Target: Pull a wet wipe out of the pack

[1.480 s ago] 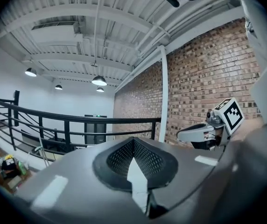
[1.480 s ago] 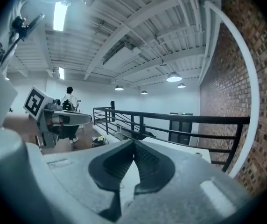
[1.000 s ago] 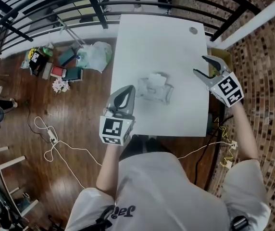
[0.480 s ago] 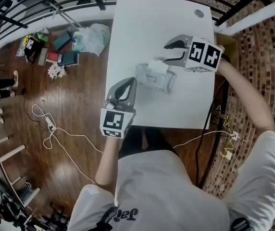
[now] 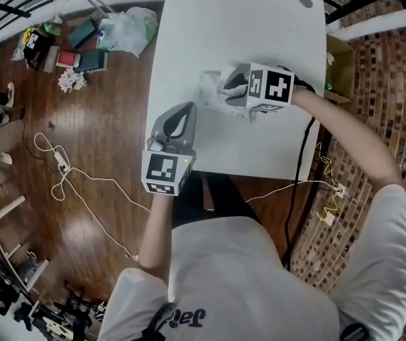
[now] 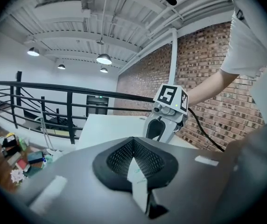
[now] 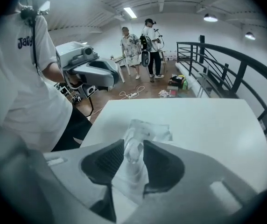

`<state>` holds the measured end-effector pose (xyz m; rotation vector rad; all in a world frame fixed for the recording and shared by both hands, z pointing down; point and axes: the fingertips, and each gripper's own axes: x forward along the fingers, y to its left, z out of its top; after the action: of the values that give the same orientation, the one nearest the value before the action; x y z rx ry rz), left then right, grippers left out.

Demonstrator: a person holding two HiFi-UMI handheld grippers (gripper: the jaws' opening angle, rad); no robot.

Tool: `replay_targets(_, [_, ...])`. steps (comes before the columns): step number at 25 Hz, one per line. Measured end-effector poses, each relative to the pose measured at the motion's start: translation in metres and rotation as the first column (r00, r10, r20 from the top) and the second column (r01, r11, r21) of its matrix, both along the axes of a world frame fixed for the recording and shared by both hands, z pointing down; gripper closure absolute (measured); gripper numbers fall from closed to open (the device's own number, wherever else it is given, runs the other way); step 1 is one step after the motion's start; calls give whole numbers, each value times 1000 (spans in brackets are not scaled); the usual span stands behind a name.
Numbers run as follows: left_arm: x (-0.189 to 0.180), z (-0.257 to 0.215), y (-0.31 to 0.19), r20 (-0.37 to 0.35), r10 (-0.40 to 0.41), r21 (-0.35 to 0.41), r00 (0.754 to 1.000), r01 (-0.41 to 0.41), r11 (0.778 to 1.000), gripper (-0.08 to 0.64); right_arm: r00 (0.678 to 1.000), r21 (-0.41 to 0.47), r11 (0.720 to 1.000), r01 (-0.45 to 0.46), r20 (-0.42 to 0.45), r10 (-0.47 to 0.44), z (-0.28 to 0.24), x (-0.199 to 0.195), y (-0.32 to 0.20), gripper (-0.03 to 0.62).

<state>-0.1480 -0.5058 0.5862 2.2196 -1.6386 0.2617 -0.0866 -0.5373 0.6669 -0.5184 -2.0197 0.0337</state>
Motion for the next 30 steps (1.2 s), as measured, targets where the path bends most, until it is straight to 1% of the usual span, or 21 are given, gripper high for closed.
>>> replay_targets(4, [0,7,8,-4,-10,-12,1000,10,1000,545,999,-29,999,-44,-10,44,15,-8,4,491])
replay_targets(6, [1,7,10,-1,-10,-10,1000,10,1000,545,998,-29,998,-60,-10,59,20,-11,2,508])
replay_targets(10, [5,8,14,-5,-5,-14,1000,5,1000,545,998,-10,998,-63,-25,62,25,-11,-1,565])
replay_targets(11, [6,8,15,-6,-3,-15,1000,3,1000,545,998,-9,998,-60,-28,60,25,-10,0,591])
replay_targets(15, [7,5,16,-10,4,-15,1000,-5,1000,545,999,23,999,-43,-17,43,17,-9,3,597])
replay_targets(20, [12,-1,15,-15,26,-5,1000,-27,1000,545,998,73,995,-60,30,58,-5,-9,-4,598])
replay_targets(25, [21,-8,13,-31,57,-5,998,-57,998,545,993,84,990,-110,50,107,-28,-3,-13,598])
replay_targets(30, [24,-17,13,-27,83,9,996,-83,997,545,988,96,985,-144,74,137,-54,3,-12,600])
